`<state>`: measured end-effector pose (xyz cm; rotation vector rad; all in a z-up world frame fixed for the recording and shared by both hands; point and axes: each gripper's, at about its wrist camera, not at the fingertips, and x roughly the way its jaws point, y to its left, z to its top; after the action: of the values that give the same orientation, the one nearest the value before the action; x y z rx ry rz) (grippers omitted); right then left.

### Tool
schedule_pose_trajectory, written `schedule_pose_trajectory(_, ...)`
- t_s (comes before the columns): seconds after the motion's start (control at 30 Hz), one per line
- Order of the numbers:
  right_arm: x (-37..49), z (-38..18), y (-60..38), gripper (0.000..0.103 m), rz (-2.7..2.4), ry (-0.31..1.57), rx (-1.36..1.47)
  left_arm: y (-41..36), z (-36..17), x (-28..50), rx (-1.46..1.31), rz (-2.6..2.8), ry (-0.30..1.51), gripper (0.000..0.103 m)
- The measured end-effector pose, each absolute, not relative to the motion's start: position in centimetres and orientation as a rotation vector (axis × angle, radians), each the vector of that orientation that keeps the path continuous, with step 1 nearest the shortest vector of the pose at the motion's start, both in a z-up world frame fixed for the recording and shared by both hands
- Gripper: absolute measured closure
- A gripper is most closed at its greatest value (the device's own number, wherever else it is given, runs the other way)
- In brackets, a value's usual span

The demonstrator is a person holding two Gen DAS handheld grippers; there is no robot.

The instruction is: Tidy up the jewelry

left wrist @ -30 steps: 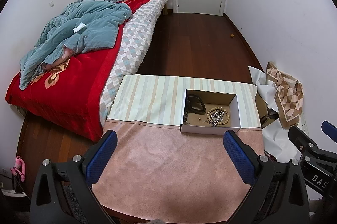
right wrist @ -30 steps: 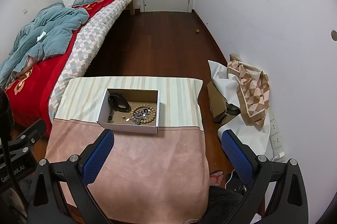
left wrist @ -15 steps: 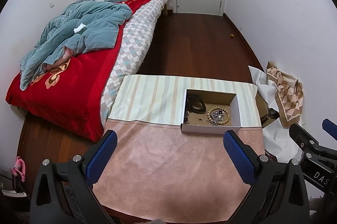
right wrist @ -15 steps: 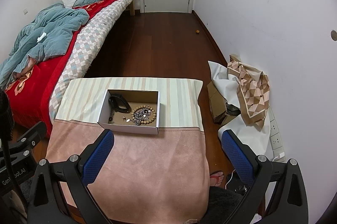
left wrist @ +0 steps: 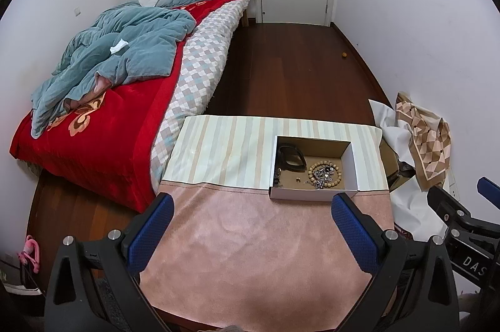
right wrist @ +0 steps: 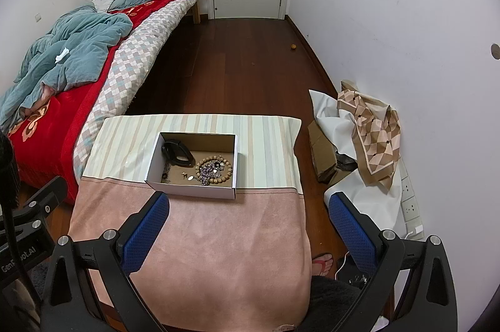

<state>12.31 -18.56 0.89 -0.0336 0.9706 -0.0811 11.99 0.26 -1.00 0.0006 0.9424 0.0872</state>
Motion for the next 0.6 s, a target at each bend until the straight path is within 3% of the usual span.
schedule_pose_trajectory(0.6,12.27,1.03,-18.72,0.000,-0.080,0.968,-0.036,0.17,-0.93,11.98,-0.003,0.085,0.942,0.000)
